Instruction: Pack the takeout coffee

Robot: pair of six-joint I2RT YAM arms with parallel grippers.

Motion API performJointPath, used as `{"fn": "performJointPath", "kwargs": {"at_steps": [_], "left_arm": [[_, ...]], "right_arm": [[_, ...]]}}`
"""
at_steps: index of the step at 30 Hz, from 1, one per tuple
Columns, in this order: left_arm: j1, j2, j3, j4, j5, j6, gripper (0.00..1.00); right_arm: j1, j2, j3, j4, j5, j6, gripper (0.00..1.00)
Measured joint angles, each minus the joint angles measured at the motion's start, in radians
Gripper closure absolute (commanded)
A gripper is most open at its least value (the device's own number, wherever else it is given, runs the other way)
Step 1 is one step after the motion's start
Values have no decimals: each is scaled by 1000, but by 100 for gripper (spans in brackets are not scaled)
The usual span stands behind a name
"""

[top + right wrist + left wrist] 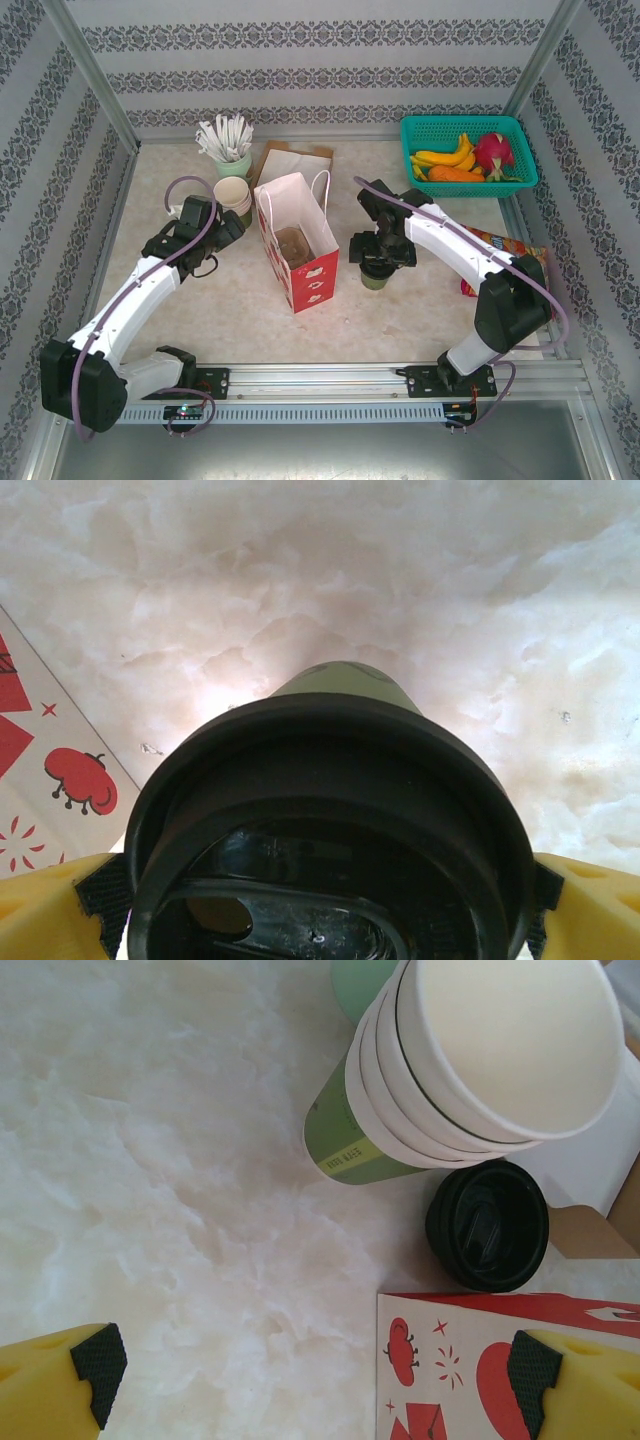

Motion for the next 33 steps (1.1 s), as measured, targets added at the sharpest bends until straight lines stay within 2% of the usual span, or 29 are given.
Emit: {"fn": "performJointPath", "kwargs": {"at_steps": [20,33], "left_arm": [[0,6,0,0,-2,7,0],[0,6,0,0,-4,11,0]], "right_arm": [[6,110,111,-142,23,-42,2],[6,130,115,-157,17,-61,2]]}}
